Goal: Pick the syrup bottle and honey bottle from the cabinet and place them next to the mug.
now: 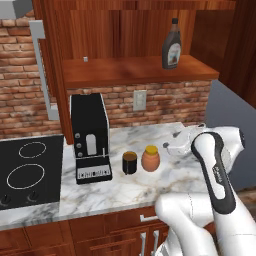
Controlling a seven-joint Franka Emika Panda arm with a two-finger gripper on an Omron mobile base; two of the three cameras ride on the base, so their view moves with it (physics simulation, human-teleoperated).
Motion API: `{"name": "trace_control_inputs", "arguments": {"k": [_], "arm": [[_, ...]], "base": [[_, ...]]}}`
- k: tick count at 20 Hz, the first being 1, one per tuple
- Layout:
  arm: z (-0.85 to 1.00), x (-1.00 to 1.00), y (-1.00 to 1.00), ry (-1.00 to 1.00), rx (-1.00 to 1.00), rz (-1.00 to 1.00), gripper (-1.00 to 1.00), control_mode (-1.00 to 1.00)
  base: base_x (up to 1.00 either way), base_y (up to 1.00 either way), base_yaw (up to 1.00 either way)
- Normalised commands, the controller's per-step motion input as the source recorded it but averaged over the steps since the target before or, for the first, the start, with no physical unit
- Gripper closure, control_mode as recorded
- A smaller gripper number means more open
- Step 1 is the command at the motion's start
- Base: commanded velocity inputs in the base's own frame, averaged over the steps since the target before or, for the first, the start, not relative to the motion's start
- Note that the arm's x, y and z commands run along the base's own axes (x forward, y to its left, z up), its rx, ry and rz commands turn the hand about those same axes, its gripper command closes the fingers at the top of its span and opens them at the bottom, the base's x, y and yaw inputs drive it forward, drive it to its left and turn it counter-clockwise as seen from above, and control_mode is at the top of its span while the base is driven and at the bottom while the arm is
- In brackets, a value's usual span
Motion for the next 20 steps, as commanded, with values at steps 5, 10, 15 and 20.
{"name": "trace_control_inputs", "arguments": {"k": [5, 10, 15, 20], "arm": [[0.28, -0.37, -0.18, 0.03, 0.0, -0.27, -1.0, -1.0], [0.44, -0.37, -0.15, 0.13, 0.0, -0.15, -1.0, -1.0], [0.51, -0.42, -0.09, 0.16, 0.0, -0.08, -1.0, -1.0], [0.53, -0.26, 0.0, 0.16, -0.02, -0.16, -1.0, -1.0]], "base": [[0.0, 0.0, 0.0], [0.0, 0.0, 0.0], [0.0, 0.0, 0.0], [0.0, 0.0, 0.0]]}}
